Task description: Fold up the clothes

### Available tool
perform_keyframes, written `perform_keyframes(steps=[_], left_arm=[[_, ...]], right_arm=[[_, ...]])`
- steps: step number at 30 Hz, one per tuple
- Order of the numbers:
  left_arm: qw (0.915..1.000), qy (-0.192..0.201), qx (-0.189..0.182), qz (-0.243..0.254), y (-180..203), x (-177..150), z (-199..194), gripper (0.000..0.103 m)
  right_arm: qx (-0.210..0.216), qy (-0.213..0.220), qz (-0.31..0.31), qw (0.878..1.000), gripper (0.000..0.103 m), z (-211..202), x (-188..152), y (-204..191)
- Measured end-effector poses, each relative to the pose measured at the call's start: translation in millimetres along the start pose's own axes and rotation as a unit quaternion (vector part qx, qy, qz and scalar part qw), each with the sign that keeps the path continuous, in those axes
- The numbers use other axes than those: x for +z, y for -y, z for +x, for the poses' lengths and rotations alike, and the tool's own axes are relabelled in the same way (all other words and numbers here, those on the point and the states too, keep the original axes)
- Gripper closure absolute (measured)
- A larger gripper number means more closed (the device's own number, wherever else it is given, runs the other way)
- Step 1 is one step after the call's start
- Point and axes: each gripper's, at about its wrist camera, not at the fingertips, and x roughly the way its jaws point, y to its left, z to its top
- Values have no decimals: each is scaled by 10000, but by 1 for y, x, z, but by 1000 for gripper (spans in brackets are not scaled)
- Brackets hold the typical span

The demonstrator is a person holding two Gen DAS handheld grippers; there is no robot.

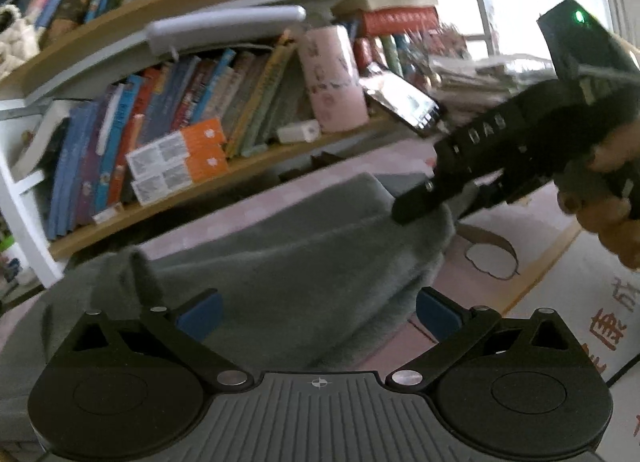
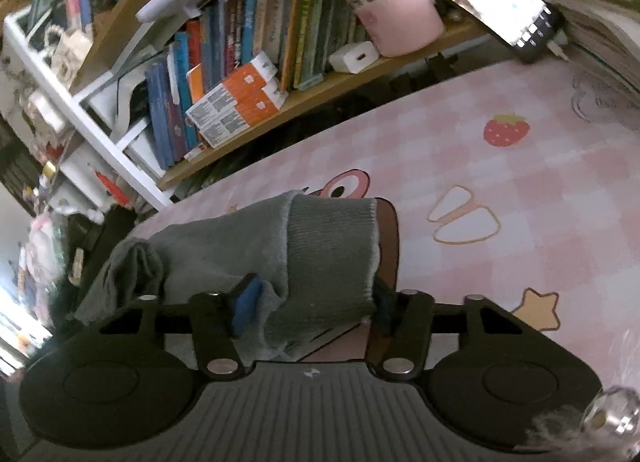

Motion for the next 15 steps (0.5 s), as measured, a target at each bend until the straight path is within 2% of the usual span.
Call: perform_keyframes(steps=[3,8,11,15], left_arm=[[9998,-45,-69,167,9,5,8,0],[9988,-120,-183,445,23,13,22,0],[9977,-165,-251,611,32,17,31,0],[9964,-221,-315,754,40,24,42,1]], right_arm=[[54,56,105,9999,59,-2,0,3],[321,397,218,9985,69,-14,2,4],[581,509,227,9968,69,-19,4,3],[512,508,149,9973,69,-18,4,1]])
